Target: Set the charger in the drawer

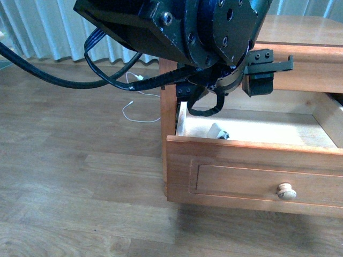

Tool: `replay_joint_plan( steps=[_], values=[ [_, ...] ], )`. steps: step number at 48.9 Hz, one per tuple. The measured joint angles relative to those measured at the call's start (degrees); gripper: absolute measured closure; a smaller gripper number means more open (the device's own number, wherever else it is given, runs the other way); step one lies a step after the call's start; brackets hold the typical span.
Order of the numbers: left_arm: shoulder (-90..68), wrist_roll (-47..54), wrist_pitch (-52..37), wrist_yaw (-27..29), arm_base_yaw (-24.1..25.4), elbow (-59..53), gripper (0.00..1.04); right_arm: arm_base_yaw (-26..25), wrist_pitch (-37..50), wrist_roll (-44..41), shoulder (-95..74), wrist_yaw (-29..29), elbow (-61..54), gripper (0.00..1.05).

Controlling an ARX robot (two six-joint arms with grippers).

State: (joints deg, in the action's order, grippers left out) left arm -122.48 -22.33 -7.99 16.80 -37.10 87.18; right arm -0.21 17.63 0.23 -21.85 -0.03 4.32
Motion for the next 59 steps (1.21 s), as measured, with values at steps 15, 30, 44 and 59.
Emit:
replay_joint_plan(
  steps=[15,30,44,59],
  values=[
    [21.59,3.28,-5.01,2.19,4.68,-16.06,0.06,0.00,0.00,0.00,0.00,0.00,0.00,0.08],
    [51.76,7.34,-2.19,1.73,8.48,-35.95,0.06,0.00,0.00,0.00,0.00,0.00,0.00,0.08],
    [87.32,9.94,12.22,9.01,11.04,-54.14,0.06,0.00,0.00,0.00,0.00,0.00,0.00,0.08],
    [103.21,5.46,18.80,8.07,15.98,-60.57,0.06,0.00,0.00,0.00,0.00,-0.02,0.00,0.08]
  ],
)
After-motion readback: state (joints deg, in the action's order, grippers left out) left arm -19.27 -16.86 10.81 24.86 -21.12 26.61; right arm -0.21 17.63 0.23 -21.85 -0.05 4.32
